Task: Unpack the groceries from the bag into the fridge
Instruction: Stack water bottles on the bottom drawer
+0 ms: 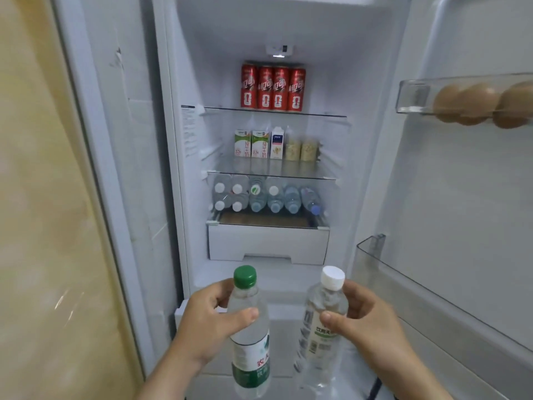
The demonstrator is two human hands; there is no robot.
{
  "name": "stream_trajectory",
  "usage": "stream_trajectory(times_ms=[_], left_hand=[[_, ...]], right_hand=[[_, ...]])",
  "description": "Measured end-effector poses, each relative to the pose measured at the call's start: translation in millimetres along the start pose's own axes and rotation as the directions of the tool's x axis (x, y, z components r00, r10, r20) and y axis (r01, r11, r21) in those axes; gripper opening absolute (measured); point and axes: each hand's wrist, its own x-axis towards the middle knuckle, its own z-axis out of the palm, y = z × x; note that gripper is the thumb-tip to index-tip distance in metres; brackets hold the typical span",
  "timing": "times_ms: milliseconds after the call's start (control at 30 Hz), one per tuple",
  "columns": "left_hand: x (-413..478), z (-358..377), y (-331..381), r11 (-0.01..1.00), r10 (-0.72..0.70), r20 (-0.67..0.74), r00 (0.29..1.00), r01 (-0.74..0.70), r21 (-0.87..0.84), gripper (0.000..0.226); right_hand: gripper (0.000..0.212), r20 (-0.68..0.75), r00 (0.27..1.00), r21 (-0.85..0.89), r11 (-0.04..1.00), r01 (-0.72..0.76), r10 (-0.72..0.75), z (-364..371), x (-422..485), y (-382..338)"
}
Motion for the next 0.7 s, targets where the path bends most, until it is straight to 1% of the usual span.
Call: stream_trajectory(times_ms=[100,367,467,600,700], left_hand=[[18.8,-9.5,-9.4,1.000,-0.003,-0.053,0.999,0.005,0.027,0.038],[78.0,-19.3,-30.2,0.999,-0.047,-0.140,0.989,0.050,0.017,0.044],[100.8,-20.2,-35.0,0.997,-0.060,-0.183,0.981,0.067,0.035,0.043],[131.2,-21.7,-45.0,0.995,-0.097,-0.199,0.975,0.101,0.010,0.046],[153.9,-24.3,-51.3,0.995,-0.094,-0.195,0.976,0.097,0.004,0.046]], right_hand=[[0.050,0.029,1.000,-0.009,1.000,0.009,-0.009,14.5,36.1,3.7],[0.050,0.113,0.993,-0.018,0.999,0.042,-0.039,44.7,133.7,13.8],[0.056,0.115,0.992,-0.002,0.998,0.058,-0.058,55.1,167.8,19.4],[0.058,0.133,0.988,-0.010,0.997,0.075,-0.073,69.6,201.8,23.9],[0.057,0.124,0.990,-0.036,0.997,0.073,-0.068,79.7,224.1,29.4]])
